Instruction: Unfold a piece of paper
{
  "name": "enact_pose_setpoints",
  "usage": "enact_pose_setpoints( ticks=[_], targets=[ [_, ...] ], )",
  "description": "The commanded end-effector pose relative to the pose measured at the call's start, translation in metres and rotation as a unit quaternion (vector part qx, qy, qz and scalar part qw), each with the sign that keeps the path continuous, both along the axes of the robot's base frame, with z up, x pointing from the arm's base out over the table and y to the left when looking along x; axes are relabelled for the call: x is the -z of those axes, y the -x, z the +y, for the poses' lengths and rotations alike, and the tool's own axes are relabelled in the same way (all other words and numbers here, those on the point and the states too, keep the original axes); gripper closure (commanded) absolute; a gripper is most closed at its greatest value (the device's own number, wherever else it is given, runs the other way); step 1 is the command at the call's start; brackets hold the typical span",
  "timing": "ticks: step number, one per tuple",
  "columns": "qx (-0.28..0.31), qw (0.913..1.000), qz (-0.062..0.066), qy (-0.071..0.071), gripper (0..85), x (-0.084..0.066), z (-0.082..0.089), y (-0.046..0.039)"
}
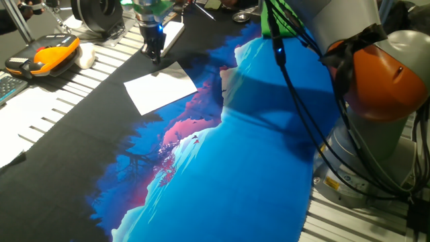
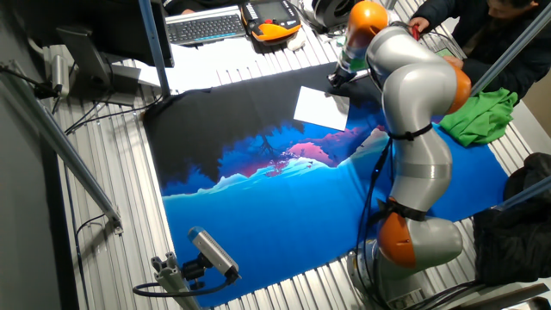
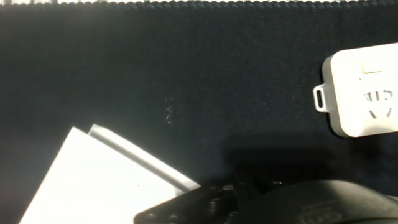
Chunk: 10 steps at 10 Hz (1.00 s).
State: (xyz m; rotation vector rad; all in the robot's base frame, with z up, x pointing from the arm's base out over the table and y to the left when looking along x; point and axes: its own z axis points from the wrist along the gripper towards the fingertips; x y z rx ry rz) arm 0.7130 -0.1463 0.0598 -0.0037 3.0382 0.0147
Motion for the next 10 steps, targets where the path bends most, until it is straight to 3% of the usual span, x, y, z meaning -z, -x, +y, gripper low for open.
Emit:
enact_pose_setpoints(
  ticks=[1,3,5,7,10],
  targets=[
    [0.000,1.0000,-0.001,-0.001,68.0,0.004,0.000,-0.0002],
    [0.000,1.0000,0.005,-0.005,68.0,0.008,0.001,-0.0002],
    [0.011,0.9995,0.029,-0.009,68.0,0.011,0.007,0.0042],
    [0.018,0.9993,0.033,-0.009,68.0,0.018,0.018,0.0131],
    [0.016,0.9986,0.049,-0.015,68.0,0.014,0.022,0.0148]
  ],
)
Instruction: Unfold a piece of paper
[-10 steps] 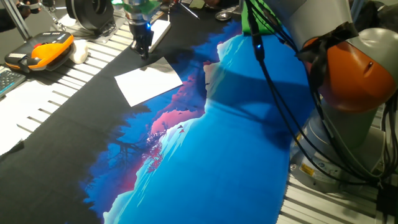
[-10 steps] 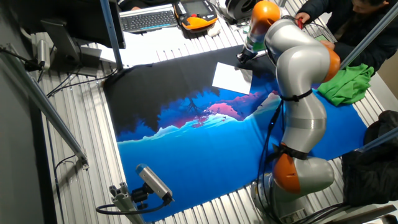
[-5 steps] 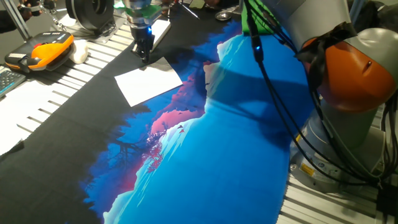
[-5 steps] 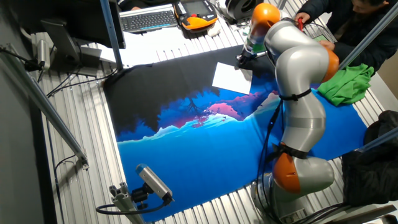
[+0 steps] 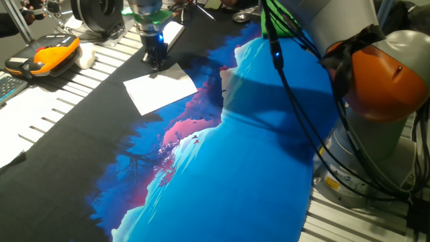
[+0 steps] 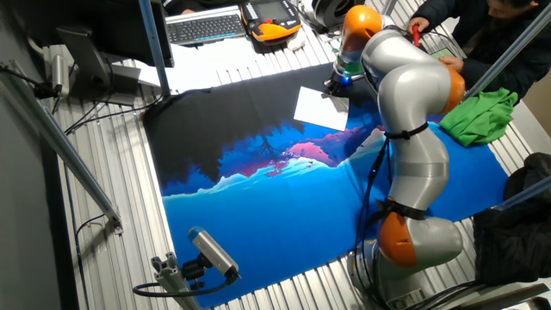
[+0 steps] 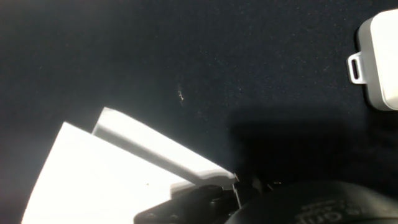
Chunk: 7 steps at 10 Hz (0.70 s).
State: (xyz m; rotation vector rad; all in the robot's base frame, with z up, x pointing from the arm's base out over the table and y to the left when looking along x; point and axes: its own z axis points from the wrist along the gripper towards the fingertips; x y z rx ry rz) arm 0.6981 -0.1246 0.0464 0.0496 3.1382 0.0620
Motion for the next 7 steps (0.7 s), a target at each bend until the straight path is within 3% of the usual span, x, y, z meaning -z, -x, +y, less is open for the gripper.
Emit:
enact_pose_setpoints(
  ticks=[1,4,7],
  targets=[
    [0.000,1.0000,0.005,-0.002,68.0,-0.003,0.002,0.0014],
    [0.011,0.9996,0.027,-0.001,68.0,-0.016,0.017,0.0184],
    [0.021,0.9984,0.052,0.005,68.0,-0.037,0.032,0.0432]
  ],
)
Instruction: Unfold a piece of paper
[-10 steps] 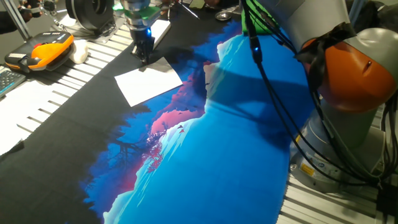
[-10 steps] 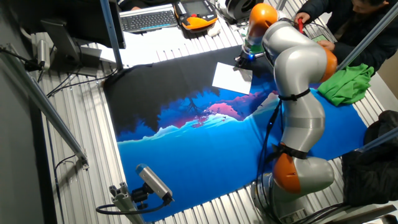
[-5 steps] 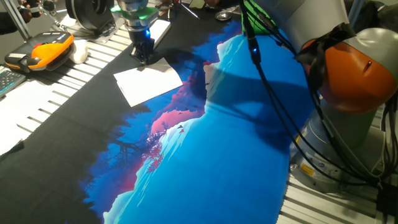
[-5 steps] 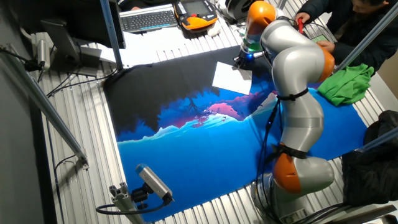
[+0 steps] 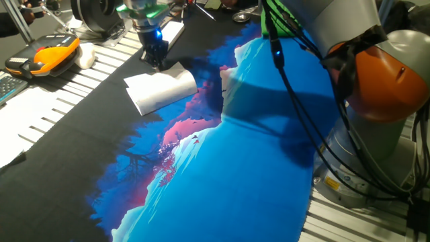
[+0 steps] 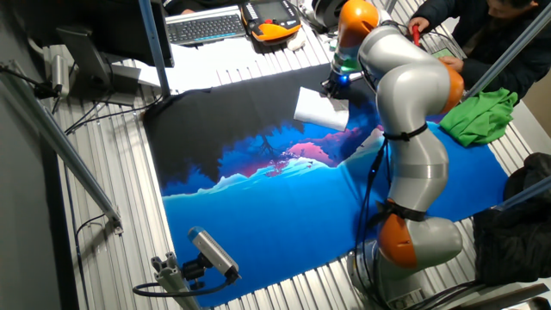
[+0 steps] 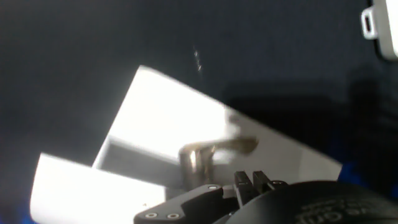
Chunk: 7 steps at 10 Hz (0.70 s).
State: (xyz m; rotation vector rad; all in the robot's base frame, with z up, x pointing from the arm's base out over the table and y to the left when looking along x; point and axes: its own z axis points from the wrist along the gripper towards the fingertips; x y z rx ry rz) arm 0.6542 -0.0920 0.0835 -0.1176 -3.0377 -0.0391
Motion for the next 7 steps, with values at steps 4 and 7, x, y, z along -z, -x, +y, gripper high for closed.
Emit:
enact_pose_setpoints(
  ticks=[4,7],
  targets=[
    [0.011,0.9997,0.010,0.019,85.0,-0.005,0.018,0.0372],
    [0.004,0.9996,0.024,0.016,85.0,-0.009,0.024,0.0534]
  ],
)
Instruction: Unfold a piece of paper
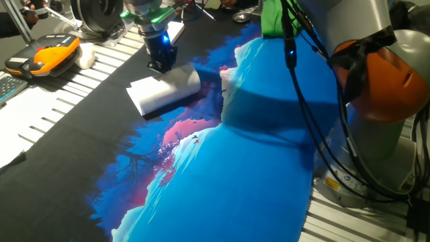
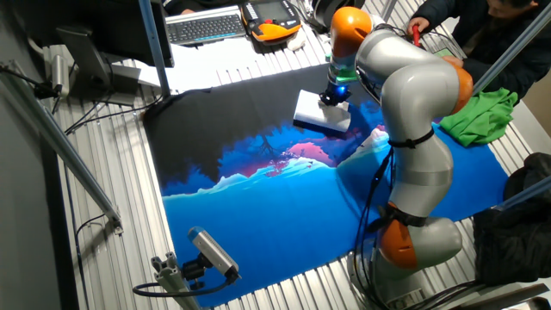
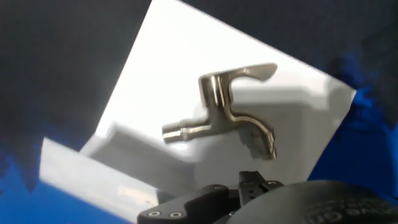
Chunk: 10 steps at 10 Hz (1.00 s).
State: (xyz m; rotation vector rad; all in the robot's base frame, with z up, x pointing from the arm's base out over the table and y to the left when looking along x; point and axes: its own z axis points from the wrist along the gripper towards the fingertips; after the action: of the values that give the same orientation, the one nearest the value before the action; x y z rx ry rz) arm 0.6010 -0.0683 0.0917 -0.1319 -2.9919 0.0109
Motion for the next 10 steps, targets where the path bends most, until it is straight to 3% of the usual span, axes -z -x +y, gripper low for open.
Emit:
enact_pose_setpoints(
  ticks=[1,3,7,10],
  targets=[
    [-0.005,1.0000,0.002,0.002,85.0,-0.0008,0.0003,0.0007],
    [0.002,1.0000,0.002,0.002,85.0,-0.0008,0.0003,0.0007],
    [0.019,0.9996,0.022,0.000,85.0,-0.0008,0.0003,0.0007],
    [0.020,0.9995,0.023,-0.010,85.0,-0.0008,0.0003,0.0007]
  ],
)
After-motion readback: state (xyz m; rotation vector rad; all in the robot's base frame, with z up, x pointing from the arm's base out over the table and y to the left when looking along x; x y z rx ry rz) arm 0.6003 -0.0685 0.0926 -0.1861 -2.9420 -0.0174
